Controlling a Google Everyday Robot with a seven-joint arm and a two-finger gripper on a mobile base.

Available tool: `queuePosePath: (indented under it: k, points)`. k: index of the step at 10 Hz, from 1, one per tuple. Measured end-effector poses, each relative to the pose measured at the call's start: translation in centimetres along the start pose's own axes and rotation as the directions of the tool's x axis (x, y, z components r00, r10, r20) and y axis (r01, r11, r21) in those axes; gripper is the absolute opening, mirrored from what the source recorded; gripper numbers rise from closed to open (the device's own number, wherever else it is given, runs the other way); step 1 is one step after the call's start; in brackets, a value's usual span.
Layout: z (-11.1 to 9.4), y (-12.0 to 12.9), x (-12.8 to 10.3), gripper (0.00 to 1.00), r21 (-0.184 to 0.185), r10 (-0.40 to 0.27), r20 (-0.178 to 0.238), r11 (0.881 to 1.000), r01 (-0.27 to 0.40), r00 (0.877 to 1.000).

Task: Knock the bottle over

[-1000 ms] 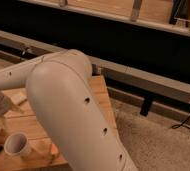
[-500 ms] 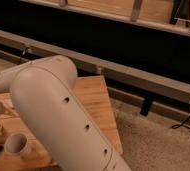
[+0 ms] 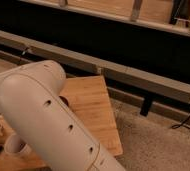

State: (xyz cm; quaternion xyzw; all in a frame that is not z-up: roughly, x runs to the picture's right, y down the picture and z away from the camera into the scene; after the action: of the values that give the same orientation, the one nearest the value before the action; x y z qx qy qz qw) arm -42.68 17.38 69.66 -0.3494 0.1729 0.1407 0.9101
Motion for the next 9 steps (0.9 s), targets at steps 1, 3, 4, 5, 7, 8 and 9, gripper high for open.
queuePosePath:
  k: [1, 3, 4, 5, 7, 8, 9]
  points:
    - [0.3, 0.1, -0.7, 0.65, 0.012, -0.006, -0.02, 1.0, 0.007, 1.0]
    - [0.4, 0.1, -2.5, 0.65, 0.024, -0.007, 0.01, 1.0, 0.006, 1.0]
    - [0.1, -0.2, -4.0, 0.65, 0.032, 0.004, 0.069, 0.999, -0.006, 0.998]
    - [-0.4, -0.4, -5.1, 0.65, 0.031, 0.019, 0.125, 0.999, -0.023, 0.992]
    - [-2.7, -1.0, -7.0, 0.65, 0.007, 0.07, 0.292, 0.997, -0.076, 0.954]
    - [-4.9, -1.4, -8.0, 0.65, -0.024, 0.109, 0.418, 0.994, -0.109, 0.902]
    - [-6.4, -1.6, -8.3, 0.65, -0.05, 0.132, 0.489, 0.991, -0.124, 0.862]
